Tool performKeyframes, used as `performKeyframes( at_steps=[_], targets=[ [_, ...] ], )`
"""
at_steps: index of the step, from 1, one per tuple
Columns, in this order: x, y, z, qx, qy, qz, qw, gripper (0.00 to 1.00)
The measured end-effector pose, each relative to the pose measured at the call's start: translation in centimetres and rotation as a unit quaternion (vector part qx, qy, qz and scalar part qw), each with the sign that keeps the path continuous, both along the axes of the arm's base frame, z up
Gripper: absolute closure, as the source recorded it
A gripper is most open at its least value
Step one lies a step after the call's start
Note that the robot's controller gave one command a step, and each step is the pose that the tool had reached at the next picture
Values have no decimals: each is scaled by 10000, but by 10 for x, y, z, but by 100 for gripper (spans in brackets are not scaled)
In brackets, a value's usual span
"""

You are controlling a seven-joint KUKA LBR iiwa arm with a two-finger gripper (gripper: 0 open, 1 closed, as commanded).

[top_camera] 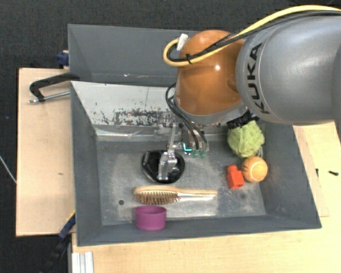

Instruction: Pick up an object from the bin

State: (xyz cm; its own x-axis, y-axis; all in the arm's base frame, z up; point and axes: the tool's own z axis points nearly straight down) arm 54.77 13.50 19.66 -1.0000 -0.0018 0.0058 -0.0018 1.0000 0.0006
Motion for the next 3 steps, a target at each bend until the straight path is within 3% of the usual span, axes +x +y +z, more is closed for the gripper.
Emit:
performKeyframes(
  at_steps=[1,2,3],
  targets=[
    [2,-1,3,6,-33,-9,10000,0],
    [-5,-30,-42,4,-43,264,9996,0],
    [-7,-29,-59,5,-90,1,10000,0]
  ],
)
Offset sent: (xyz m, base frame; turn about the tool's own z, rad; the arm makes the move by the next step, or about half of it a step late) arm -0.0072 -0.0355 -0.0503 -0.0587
